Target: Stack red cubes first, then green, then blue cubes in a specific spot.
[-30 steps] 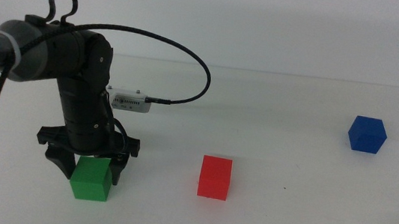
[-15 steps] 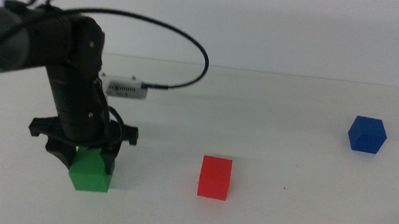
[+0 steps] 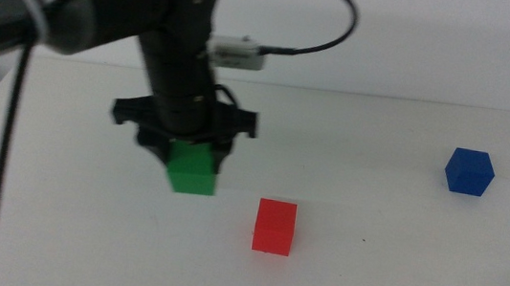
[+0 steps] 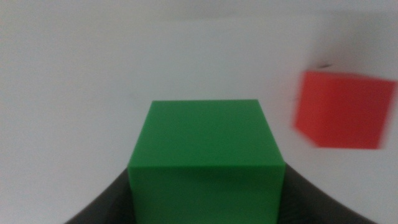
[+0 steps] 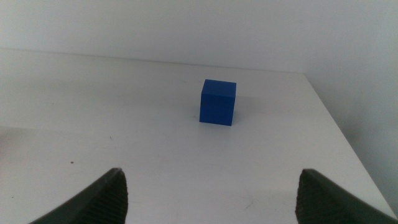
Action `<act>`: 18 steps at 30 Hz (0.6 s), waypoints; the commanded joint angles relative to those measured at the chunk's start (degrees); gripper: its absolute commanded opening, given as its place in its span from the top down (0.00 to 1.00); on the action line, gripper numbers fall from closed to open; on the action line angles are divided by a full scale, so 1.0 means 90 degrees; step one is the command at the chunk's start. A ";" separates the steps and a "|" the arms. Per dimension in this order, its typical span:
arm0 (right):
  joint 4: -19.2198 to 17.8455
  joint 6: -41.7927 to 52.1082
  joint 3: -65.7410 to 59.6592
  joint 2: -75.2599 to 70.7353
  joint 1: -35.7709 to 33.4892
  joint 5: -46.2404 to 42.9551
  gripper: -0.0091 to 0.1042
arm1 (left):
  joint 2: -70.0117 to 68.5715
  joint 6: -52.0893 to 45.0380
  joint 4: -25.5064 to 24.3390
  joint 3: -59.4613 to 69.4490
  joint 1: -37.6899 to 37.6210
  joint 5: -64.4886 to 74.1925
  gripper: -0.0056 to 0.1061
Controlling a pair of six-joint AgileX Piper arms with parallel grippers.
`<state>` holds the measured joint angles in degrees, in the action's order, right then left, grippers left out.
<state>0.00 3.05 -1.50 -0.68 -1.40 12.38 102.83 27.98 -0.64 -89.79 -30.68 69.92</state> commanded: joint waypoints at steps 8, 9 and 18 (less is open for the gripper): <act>-0.0084 0.0079 0.0061 -0.0100 -0.0011 -0.0480 0.19 | 0.0555 0.0296 0.0612 -0.1347 -0.0736 0.0598 0.96; -0.0084 0.0079 0.0061 -0.0100 -0.0011 -0.0480 0.19 | 0.0656 0.0296 0.0730 -0.1459 -0.0795 0.0598 0.96; -0.0084 0.0079 0.0061 -0.0100 -0.0011 -0.0480 0.19 | 0.1275 0.0227 0.0747 -0.2076 -0.1106 0.0598 0.96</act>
<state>0.00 3.05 -1.50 -0.68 -1.40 12.38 117.60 30.07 5.56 -106.34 -40.36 70.69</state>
